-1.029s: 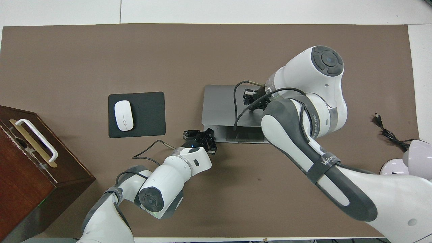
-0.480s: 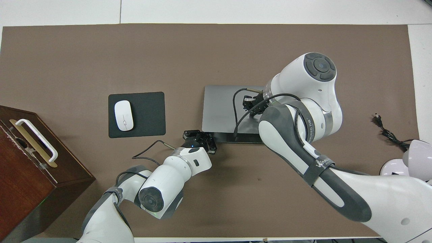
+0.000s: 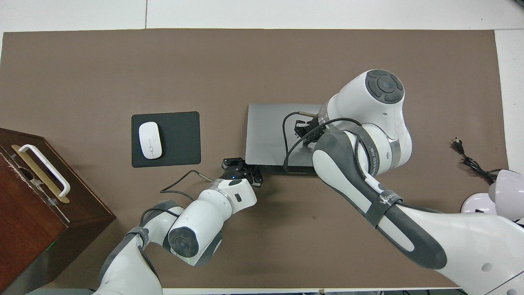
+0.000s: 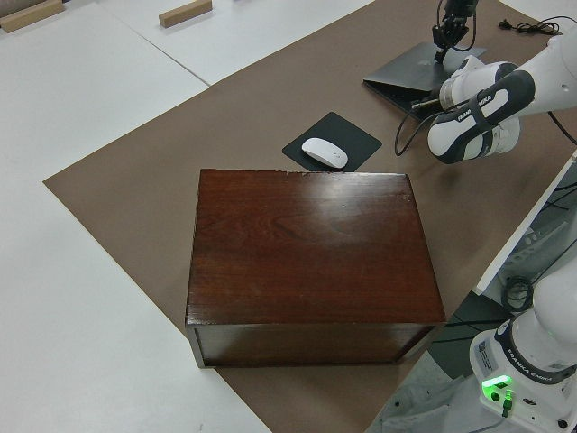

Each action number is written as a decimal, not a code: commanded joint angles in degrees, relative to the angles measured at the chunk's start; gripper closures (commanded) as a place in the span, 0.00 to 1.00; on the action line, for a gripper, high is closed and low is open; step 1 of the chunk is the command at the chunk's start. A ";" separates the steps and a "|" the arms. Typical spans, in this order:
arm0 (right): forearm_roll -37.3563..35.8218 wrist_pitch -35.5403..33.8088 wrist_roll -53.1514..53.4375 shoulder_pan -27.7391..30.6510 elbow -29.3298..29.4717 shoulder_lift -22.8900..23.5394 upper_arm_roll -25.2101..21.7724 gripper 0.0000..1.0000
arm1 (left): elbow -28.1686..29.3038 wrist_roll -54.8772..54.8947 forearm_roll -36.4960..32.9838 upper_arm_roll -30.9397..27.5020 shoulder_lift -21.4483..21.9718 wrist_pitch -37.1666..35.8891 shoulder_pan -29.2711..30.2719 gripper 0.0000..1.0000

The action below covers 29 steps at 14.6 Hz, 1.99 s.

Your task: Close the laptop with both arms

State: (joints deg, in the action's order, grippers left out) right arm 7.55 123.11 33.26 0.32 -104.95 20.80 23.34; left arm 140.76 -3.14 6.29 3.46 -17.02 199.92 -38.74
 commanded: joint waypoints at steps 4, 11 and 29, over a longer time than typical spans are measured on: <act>-1.22 3.18 -1.45 0.39 -3.77 -1.46 0.39 1.00 | -0.23 1.30 0.83 -1.00 -2.66 0.82 -0.64 1.00; -1.22 4.33 -1.45 0.38 -5.00 -1.90 0.48 1.00 | -0.23 1.30 0.83 -1.00 -2.66 0.82 -0.55 1.00; -1.22 -3.93 -1.18 0.38 1.50 -2.86 1.00 1.00 | -0.23 1.30 0.83 -1.00 -2.66 0.82 -0.46 1.00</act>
State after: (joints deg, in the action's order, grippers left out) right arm 7.51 121.03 33.16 0.31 -104.08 19.04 23.80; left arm 140.76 -3.14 6.29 3.45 -17.04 199.96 -38.74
